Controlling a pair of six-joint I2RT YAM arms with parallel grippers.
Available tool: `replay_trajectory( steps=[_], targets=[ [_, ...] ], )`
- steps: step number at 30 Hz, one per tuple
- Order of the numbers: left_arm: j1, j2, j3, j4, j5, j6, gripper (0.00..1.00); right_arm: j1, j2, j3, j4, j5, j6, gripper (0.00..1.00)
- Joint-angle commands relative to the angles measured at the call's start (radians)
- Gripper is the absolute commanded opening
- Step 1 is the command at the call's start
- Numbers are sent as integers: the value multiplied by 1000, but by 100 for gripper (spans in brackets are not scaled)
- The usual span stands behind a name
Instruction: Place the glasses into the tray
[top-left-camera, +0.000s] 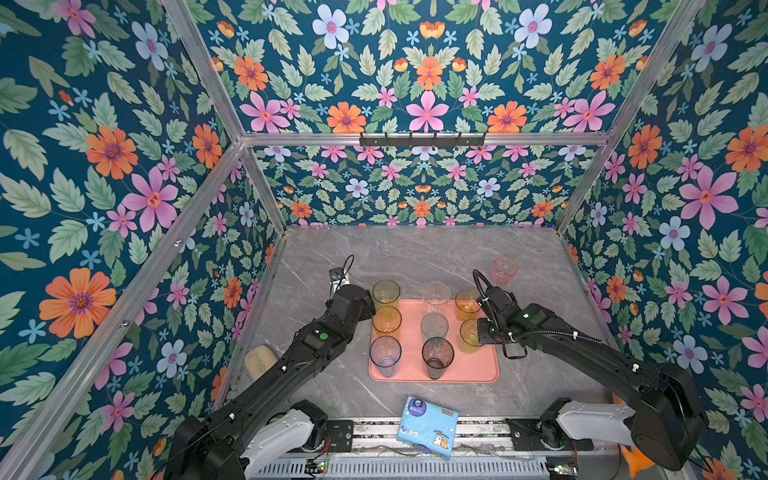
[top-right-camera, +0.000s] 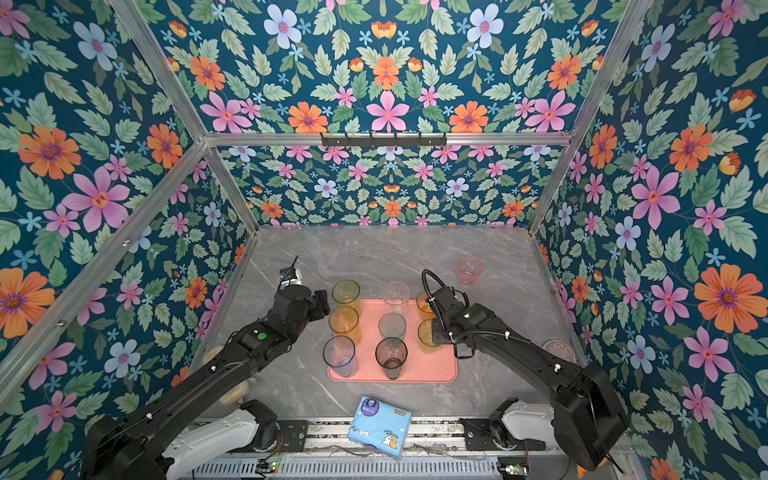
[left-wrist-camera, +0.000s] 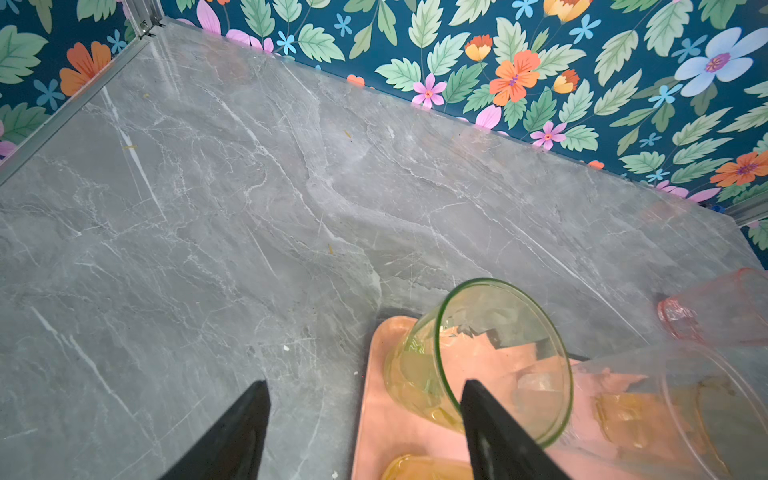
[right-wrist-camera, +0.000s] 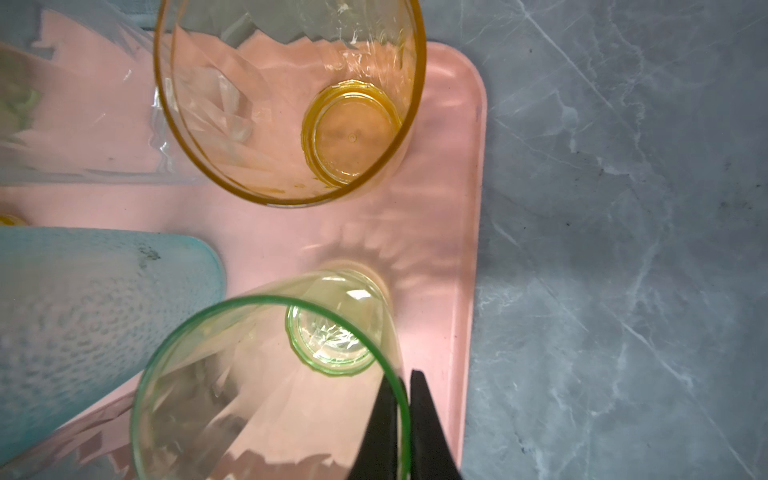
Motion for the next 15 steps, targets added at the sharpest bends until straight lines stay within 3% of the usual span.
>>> replay_trajectory(
  steps=[1, 15],
  targets=[
    [1, -4, 4, -3, -8, 5, 75, 1, 5, 8, 7, 16, -5, 0],
    [1, -3, 6, -8, -8, 4, 75, -1, 29, 12, 10, 26, -6, 0]
  ],
)
